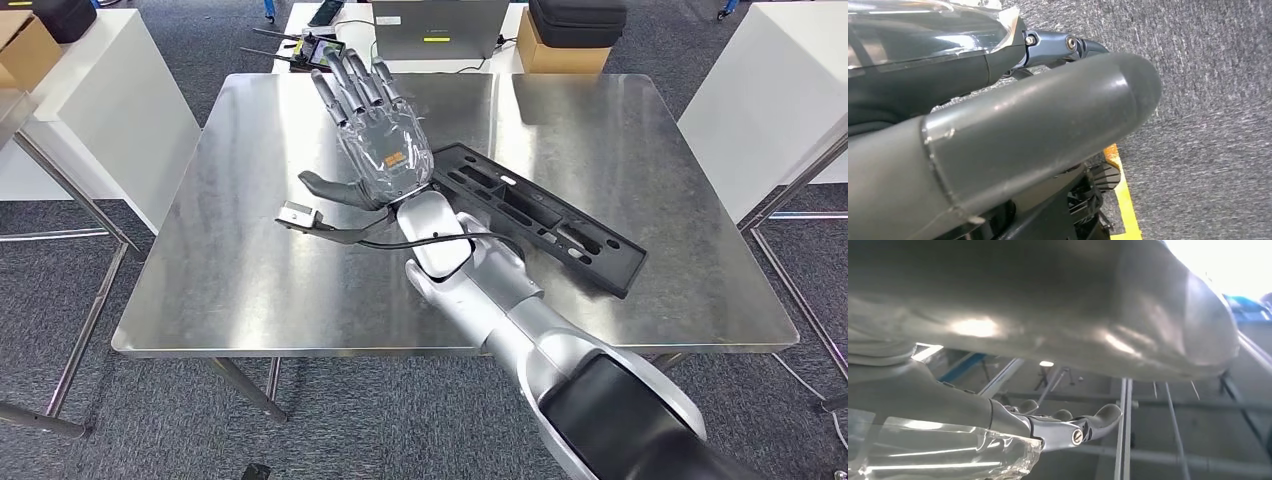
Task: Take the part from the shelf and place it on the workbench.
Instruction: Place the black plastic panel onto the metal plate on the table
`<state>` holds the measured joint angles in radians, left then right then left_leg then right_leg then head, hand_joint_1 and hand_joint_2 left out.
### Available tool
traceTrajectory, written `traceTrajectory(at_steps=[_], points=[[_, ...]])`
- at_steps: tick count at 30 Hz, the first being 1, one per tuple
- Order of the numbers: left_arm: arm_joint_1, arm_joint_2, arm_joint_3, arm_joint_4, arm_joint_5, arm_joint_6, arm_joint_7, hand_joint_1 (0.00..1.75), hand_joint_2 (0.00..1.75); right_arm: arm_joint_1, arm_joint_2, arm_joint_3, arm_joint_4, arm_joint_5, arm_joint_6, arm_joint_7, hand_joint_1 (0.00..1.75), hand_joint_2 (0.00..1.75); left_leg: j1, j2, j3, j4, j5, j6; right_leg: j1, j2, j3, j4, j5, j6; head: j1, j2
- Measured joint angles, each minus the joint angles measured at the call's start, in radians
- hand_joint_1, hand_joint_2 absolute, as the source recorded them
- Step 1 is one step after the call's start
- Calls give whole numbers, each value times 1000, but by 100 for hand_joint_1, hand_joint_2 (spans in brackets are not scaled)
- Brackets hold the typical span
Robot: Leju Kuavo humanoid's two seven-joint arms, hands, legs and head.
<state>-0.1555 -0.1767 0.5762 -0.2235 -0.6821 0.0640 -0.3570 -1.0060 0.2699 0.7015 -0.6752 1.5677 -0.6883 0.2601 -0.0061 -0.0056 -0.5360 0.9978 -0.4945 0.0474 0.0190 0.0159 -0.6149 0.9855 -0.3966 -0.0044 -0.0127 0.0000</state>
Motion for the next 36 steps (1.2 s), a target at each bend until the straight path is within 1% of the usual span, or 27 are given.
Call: traceTrajectory(at_steps=[4,6,8,10,13,15,16,18,20,22,24,25,26,29,33,36], points=[[1,0,1,0,-2,1,1,0,0,48,4,-66,-117,-16,-3,-50,0,0,0,0,0,0,0,0,0,0,0,0,0,0,0,0],[2,0,1,0,-5,2,1,0,0,88,11,-107,-186,-63,-3,-140,0,0,0,0,0,0,0,0,0,0,0,0,0,0,0,0],[2,0,1,0,-8,6,2,0,0,147,30,-169,-279,-159,-4,-282,0,0,0,0,0,0,0,0,0,0,0,0,0,0,0,0],[3,0,2,0,-11,8,2,0,0,206,51,-237,-389,-339,-6,-429,0,0,0,-3,0,0,0,0,0,-1,0,0,0,0,0,0],[6,1,2,0,-16,3,0,0,0,285,65,-312,-547,-683,-9,-638,0,0,0,-4,0,0,0,0,0,-3,0,0,-1,-1,0,0],[6,2,2,0,-20,-4,-2,0,0,327,67,-342,-630,-933,-6,-771,0,0,0,-3,-1,0,0,0,0,-2,0,0,-1,-1,0,0],[6,3,2,0,-21,-6,-5,0,0,346,67,-351,-666,-1063,7,-827,0,0,0,-3,0,0,0,0,0,-2,0,0,-1,-1,0,0],[6,4,2,0,-21,-8,-12,0,0,381,67,-354,-730,-1300,79,-900,0,0,0,-2,0,0,0,0,0,-2,0,-1,-1,-1,0,0],[7,7,3,0,-21,-9,-19,0,0,412,66,-356,-794,-1507,214,-937,0,0,-1,-3,0,0,0,0,0,-2,0,-1,-1,-1,0,0],[8,9,4,0,-21,-10,-21,0,0,437,64,-361,-853,-1685,402,-951,0,0,-1,-3,0,0,0,0,0,-2,0,-1,-1,-1,0,0],[8,9,4,0,-21,-12,-21,0,0,459,60,-372,-900,-1832,596,-954,0,0,0,-3,0,0,0,0,0,-2,0,-1,-1,-1,0,0],[8,10,5,0,-21,-13,-20,0,0,469,59,-378,-918,-1877,664,-954,0,0,0,-3,0,0,0,0,0,-2,0,-1,-1,-1,0,0],[8,10,5,0,-21,-13,-20,0,0,477,57,-383,-933,-1904,706,-954,0,0,0,-3,0,0,0,0,0,-2,0,-1,-1,-1,0,0],[8,10,5,0,-21,-14,-20,0,0,494,53,-396,-964,-1947,771,-944,0,0,0,-3,0,0,0,0,0,-1,0,-1,-1,-1,0,0],[8,10,5,0,-20,-13,-14,0,0,514,48,-403,-974,-2004,957,-879,0,0,0,-2,0,0,0,0,0,-1,0,-1,-1,-1,0,0],[8,10,6,0,-14,-10,-11,0,0,540,42,-403,-974,-2028,1067,-836,0,0,0,-3,0,0,0,0,0,-2,0,-1,-1,-1,0,0]])
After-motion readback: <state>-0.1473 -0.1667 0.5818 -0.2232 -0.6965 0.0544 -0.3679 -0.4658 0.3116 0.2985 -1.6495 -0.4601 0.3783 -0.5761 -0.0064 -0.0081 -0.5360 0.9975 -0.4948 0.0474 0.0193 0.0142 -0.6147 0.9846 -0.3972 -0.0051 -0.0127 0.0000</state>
